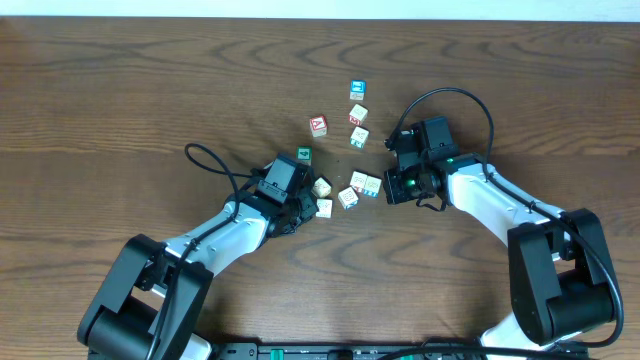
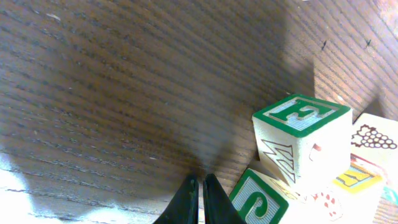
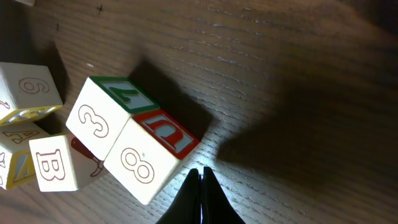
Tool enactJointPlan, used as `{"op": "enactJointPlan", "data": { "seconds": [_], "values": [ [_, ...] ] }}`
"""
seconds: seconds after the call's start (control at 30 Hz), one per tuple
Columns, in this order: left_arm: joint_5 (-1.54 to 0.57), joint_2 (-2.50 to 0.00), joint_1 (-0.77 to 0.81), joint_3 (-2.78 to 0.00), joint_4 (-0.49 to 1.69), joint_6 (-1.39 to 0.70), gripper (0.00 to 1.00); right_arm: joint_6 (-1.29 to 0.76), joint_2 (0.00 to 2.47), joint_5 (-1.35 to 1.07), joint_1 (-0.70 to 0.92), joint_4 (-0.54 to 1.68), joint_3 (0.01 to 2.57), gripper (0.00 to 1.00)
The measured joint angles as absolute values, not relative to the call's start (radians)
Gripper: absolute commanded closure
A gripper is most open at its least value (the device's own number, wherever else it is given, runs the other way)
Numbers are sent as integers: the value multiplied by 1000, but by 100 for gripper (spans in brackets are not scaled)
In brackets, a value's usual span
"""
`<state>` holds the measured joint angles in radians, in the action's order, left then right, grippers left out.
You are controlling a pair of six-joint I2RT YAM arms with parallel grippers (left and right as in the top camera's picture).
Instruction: Lift 5 blocks
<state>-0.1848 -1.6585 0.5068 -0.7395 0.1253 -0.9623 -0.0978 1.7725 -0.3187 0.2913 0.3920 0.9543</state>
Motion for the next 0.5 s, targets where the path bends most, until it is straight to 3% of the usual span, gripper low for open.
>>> {"op": "enactJointPlan", "data": {
  "seconds": [0.5],
  "values": [
    [-173, -1658, 432, -739, 113, -873, 93, -176, 1773, -325, 294, 348, 954, 98]
  ]
}}
